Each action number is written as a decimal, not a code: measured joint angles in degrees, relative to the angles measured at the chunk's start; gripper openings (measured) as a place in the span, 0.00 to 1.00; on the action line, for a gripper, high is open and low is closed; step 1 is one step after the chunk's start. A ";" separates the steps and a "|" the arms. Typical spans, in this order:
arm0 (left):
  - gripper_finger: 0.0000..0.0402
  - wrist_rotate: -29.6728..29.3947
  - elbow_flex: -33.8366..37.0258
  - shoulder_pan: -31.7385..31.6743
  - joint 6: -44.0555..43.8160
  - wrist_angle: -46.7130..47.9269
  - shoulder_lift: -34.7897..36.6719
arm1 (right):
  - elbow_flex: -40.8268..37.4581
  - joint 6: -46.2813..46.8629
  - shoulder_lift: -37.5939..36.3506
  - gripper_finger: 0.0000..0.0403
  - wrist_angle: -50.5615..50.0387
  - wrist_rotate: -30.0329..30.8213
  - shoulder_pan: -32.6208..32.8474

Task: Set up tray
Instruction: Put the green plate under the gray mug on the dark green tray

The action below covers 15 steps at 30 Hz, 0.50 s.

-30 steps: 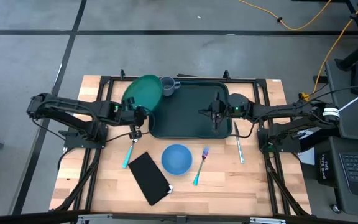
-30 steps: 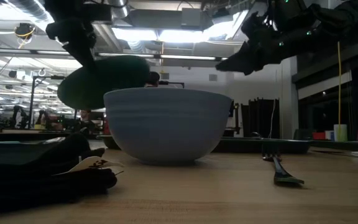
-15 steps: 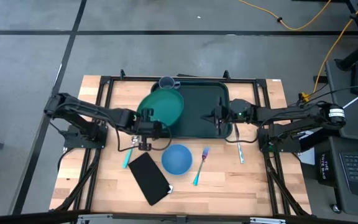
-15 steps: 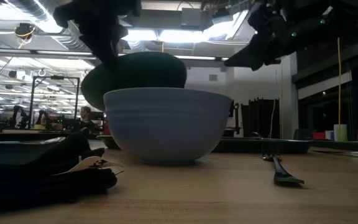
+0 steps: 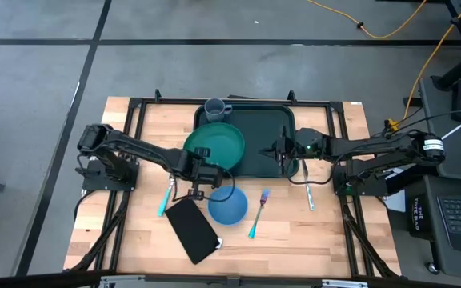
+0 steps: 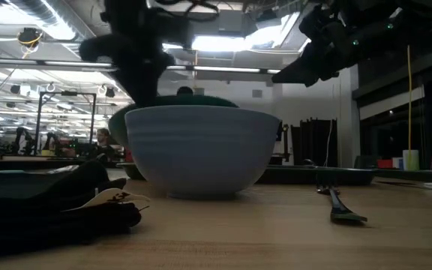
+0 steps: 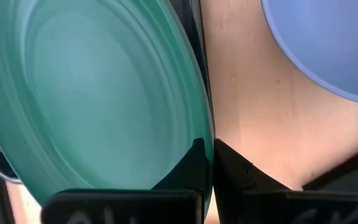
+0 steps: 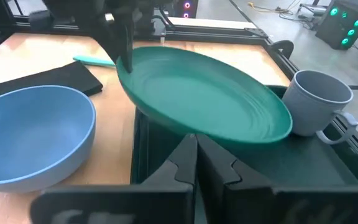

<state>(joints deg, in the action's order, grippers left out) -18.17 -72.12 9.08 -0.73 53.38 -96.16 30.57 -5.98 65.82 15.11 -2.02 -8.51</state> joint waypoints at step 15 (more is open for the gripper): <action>0.01 5.93 -0.08 -3.26 1.07 -7.09 -2.36 | 0.00 -0.04 0.02 0.03 -1.05 -0.17 0.15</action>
<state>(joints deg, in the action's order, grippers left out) -12.25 -72.20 5.82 0.34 46.29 -98.52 30.57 -6.02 65.84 14.06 -2.20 -8.36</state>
